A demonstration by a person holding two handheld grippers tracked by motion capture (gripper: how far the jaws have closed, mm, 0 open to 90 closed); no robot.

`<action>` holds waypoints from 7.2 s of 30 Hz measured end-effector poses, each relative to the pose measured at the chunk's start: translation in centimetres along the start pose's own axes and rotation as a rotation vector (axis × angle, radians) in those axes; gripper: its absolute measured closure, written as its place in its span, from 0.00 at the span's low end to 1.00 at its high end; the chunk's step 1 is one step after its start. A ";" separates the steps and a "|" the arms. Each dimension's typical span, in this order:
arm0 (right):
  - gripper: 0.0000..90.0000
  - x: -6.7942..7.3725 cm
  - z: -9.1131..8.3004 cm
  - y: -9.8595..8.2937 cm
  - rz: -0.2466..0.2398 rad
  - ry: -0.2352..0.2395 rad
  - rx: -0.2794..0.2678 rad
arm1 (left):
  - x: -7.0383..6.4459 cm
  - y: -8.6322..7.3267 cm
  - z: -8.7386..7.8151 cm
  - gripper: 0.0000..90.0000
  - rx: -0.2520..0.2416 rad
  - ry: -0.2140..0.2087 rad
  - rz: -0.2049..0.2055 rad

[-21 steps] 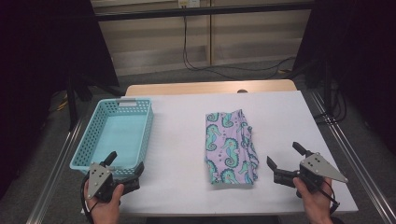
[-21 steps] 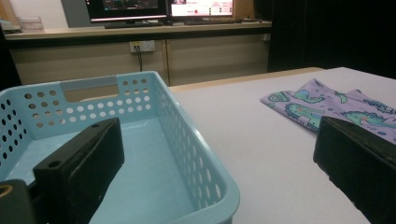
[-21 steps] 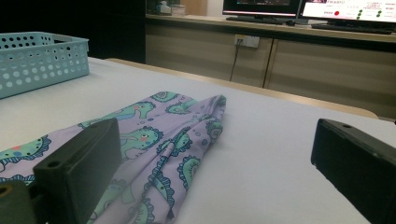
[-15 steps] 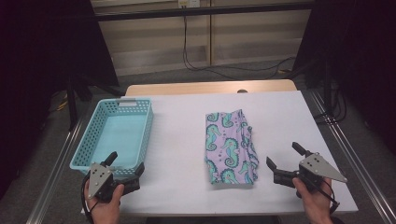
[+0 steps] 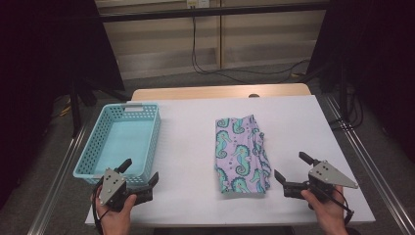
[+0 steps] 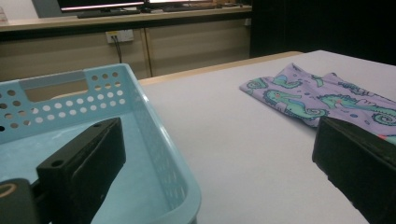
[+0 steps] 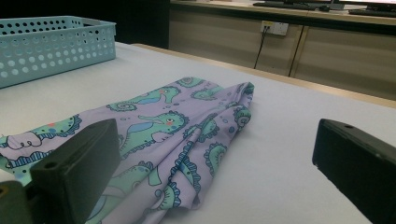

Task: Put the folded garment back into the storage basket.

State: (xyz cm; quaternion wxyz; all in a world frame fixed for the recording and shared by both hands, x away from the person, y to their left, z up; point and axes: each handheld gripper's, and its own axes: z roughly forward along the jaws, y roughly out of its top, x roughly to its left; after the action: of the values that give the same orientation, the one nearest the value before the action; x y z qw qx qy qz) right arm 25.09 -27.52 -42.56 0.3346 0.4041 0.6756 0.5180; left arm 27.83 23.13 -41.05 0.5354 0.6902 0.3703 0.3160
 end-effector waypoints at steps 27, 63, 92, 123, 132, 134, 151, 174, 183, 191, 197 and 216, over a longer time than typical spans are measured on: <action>0.02 2.8 1.4 0.9 -0.035 0.221 0.100 | -3.3 1.0 3.4 0.03 0.056 -0.190 0.061; 0.09 4.9 5.7 4.0 -0.108 0.545 0.392 | -5.9 4.3 11.8 0.05 0.109 -0.312 0.097; 0.28 6.8 8.1 1.8 -0.291 0.619 0.504 | -7.1 4.4 18.9 0.06 0.178 -0.311 0.099; 0.61 5.7 10.3 1.2 -0.434 0.604 0.615 | -8.0 5.2 21.6 0.06 0.237 -0.339 0.051; 0.71 5.6 10.3 1.2 -0.455 0.579 0.600 | -7.9 5.7 22.0 0.06 0.224 -0.332 0.050; 0.72 5.7 10.2 1.2 -0.439 0.571 0.613 | -7.8 5.8 22.1 0.06 0.228 -0.324 0.051; 0.90 5.0 10.4 1.1 -0.377 0.541 0.594 | -6.9 5.1 24.2 0.06 0.228 -0.298 0.067; 0.90 4.7 10.5 0.9 -0.340 0.546 0.582 | -5.4 5.7 29.7 0.11 0.324 -0.234 0.009; 0.90 4.6 10.5 0.9 -0.336 0.551 0.580 | -5.1 5.4 31.6 0.18 0.370 -0.195 -0.005; 0.90 4.7 10.4 0.9 -0.337 0.546 0.576 | -5.1 3.9 33.0 0.27 0.460 -0.196 -0.011; 0.90 4.6 10.4 0.8 -0.332 0.548 0.576 | -5.0 3.4 33.6 0.37 0.500 -0.173 0.027; 0.90 4.6 10.4 0.8 -0.334 0.548 0.574 | -5.1 2.7 34.5 0.38 0.471 -0.243 -0.087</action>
State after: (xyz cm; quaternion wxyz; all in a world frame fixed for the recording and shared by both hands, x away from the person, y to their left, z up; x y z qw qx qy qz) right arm 32.23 -18.83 -44.41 0.0963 0.2134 0.9124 0.3356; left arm 54.29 0.95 -46.50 0.4138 0.8120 0.3958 0.1129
